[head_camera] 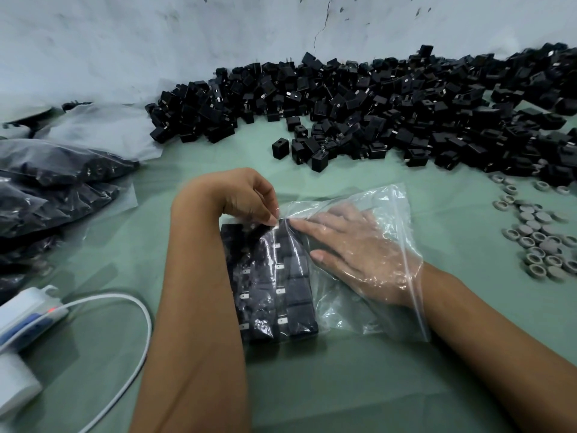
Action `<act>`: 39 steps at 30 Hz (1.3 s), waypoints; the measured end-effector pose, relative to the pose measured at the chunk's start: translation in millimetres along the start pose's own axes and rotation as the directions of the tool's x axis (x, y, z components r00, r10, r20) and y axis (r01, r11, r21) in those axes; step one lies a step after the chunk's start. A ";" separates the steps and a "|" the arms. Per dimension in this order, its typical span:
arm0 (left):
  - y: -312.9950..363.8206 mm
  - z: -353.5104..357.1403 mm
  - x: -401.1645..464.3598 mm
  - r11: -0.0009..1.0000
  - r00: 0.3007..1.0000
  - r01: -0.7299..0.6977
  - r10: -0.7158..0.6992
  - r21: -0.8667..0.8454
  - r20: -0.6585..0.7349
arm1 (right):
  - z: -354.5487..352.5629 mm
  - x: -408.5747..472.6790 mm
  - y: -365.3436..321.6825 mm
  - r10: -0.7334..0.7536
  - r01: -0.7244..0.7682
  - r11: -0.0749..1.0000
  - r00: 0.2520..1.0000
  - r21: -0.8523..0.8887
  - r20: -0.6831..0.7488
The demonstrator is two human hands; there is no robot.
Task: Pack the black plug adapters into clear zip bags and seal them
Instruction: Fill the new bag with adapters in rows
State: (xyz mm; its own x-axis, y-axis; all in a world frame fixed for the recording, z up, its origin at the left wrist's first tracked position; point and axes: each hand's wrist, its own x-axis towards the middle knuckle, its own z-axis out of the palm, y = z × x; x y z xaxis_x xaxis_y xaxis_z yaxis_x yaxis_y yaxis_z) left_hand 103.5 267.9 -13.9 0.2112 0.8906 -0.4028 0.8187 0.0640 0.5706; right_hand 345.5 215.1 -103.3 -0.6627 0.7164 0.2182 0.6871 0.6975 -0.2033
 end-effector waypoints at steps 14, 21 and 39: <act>-11.1 -8.9 -8.3 0.992 0.991 0.124 -0.125 -0.027 -0.052 | -23.9 -7.1 -3.0 0.061 -0.040 0.931 0.997 0.364 -0.048; -9.6 -8.5 -5.9 0.992 0.989 0.123 -0.123 -0.004 -0.083 | -50.7 -32.3 47.9 0.538 -0.396 0.790 0.814 0.468 -0.220; 28.7 8.5 5.4 0.980 0.959 -0.195 0.182 -0.042 -0.219 | -61.4 104.3 56.6 0.175 -0.121 0.960 0.963 -0.253 0.206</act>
State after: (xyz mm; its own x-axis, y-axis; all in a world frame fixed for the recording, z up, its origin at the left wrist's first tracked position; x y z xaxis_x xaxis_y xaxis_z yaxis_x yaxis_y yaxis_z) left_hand 132.7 270.7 -5.8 0.2340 0.9641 -0.1257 0.7383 -0.0921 0.6681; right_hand 333.5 328.5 -33.4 -0.5787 0.8152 -0.0219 0.8150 0.5791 0.0195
